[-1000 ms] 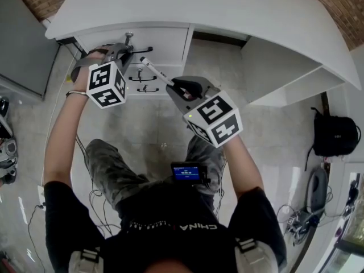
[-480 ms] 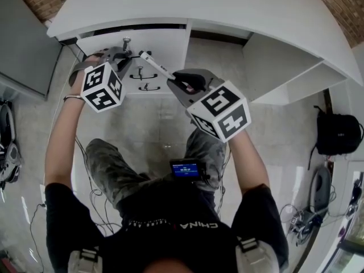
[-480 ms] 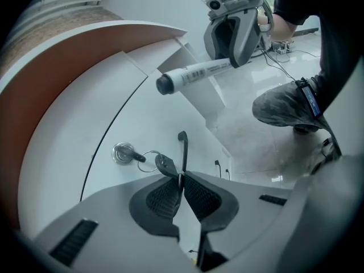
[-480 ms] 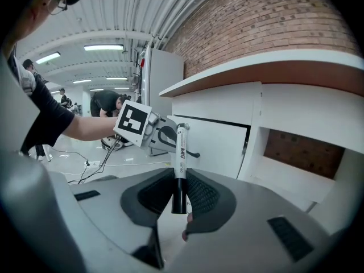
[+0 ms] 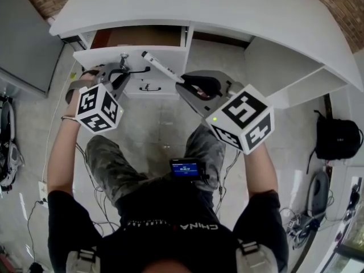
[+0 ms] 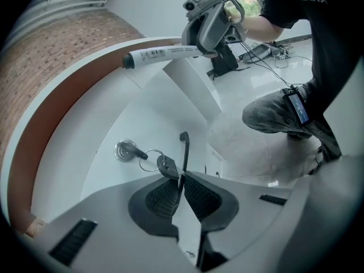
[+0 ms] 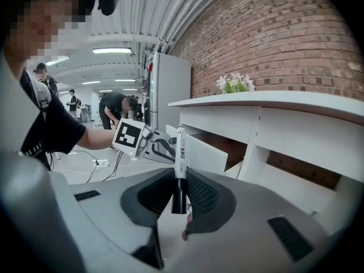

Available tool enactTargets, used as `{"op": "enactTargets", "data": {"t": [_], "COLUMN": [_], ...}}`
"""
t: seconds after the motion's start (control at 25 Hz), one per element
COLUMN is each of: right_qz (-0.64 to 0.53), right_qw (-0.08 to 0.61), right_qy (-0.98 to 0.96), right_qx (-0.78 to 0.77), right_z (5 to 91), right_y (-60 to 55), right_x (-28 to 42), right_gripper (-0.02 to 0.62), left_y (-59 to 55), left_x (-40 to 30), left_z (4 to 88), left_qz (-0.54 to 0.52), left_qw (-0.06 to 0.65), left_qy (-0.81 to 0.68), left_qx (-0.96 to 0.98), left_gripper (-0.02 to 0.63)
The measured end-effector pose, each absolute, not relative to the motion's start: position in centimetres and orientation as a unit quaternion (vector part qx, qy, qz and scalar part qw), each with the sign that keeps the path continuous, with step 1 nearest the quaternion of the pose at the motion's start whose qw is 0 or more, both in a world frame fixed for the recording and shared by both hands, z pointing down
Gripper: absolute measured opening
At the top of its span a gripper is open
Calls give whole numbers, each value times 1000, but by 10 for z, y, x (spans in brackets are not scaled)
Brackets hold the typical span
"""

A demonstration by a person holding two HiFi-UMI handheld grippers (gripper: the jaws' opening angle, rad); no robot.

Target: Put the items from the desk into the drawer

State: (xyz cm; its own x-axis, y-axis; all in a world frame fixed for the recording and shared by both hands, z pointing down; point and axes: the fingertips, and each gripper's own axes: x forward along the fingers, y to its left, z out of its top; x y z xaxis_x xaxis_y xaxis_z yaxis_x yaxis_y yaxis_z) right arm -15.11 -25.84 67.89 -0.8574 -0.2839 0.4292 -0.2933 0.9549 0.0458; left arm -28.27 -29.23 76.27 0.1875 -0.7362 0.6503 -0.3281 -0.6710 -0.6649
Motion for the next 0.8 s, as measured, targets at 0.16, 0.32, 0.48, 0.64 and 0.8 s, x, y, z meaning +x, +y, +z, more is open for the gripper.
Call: {"op": "enactTargets", "data": {"t": [0.16,0.32,0.48,0.64,0.8], "right_qz": [5,0,-4,-2,-1], "right_qw": [211,210,215,221,234], "right_qy": [-969,-970,-970,-970,-967], "right_qx": [128,119,114,106,98], "right_z": [663,656,654,654,655], "right_y": [-249,-249,-250,-255,-264], "right_x": [-148,-147,-150,-158,-165], "right_gripper": [74,74,74,74,74], "left_y": [-272,-255,-246,-241,-233], "left_x": [-279,-276,-274,-275,-274], "left_z": [770,785,790,797,802], "left_qz": [-528,-536,-532,-537,-534], "left_qw": [194,195,192,198,202], "left_qy": [348,342,352,356,358], "left_qx": [-750,-747,-746,-739,-739], "left_gripper": [34,34,34,34,34]}}
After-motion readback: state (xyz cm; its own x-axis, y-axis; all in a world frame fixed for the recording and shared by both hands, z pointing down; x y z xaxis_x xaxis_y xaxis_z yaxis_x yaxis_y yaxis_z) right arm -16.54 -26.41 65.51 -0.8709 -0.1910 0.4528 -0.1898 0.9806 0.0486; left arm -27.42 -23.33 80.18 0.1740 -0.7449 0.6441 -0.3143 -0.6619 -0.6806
